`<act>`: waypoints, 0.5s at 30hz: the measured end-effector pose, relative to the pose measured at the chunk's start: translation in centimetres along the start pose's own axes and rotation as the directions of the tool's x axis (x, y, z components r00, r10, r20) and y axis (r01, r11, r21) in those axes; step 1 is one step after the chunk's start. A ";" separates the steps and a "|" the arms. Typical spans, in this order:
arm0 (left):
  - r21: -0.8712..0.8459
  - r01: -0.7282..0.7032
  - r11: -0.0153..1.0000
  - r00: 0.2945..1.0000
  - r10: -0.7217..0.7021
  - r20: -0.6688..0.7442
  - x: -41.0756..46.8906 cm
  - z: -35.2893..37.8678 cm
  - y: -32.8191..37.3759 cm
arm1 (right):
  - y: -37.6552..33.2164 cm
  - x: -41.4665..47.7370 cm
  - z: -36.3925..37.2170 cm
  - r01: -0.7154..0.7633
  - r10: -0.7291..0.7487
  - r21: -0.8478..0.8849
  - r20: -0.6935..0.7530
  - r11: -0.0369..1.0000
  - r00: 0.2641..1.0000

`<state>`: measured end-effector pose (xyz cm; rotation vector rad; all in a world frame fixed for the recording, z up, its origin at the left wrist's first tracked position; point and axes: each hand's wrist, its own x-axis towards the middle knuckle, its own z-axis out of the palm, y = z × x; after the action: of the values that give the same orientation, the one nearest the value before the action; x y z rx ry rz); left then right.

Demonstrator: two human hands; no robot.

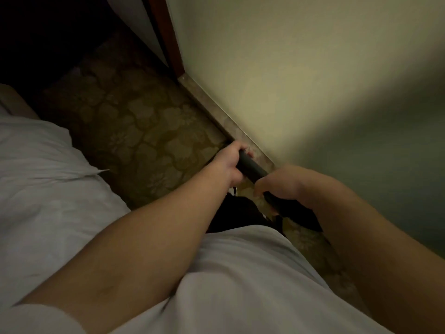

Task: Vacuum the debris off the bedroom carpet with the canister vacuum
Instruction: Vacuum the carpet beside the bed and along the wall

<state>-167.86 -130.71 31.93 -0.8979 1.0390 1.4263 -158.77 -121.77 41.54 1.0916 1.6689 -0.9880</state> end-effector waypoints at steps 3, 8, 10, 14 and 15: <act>-0.122 -0.042 0.992 0.999 0.040 -0.022 -0.6 -1.3 3.4 | -4.2 -0.2 -1.0 0.064 -0.061 -0.085 0.031 0.994 0.998; -0.164 -0.125 0.979 0.992 0.118 -0.048 -2.1 -3.8 9.5 | -10.4 0.2 -1.1 0.136 -0.129 -0.137 0.057 0.981 0.990; -0.147 -0.175 0.974 0.983 0.163 -0.086 -2.5 -5.0 12.6 | -13.2 1.1 -0.6 0.177 -0.171 -0.152 0.050 0.972 0.984; -0.149 -0.243 0.959 0.965 0.224 -0.134 -3.3 -8.1 18.7 | -19.6 2.5 0.9 0.242 -0.231 -0.180 0.079 0.953 0.970; -0.146 -0.258 0.955 0.961 0.238 -0.142 -3.4 -9.2 20.4 | -21.4 2.7 1.3 0.252 -0.241 -0.193 0.080 0.948 0.967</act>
<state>-187.93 -140.75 34.42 -1.0114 1.1722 1.7035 -179.20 -128.66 41.72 0.7276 1.8468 -0.9693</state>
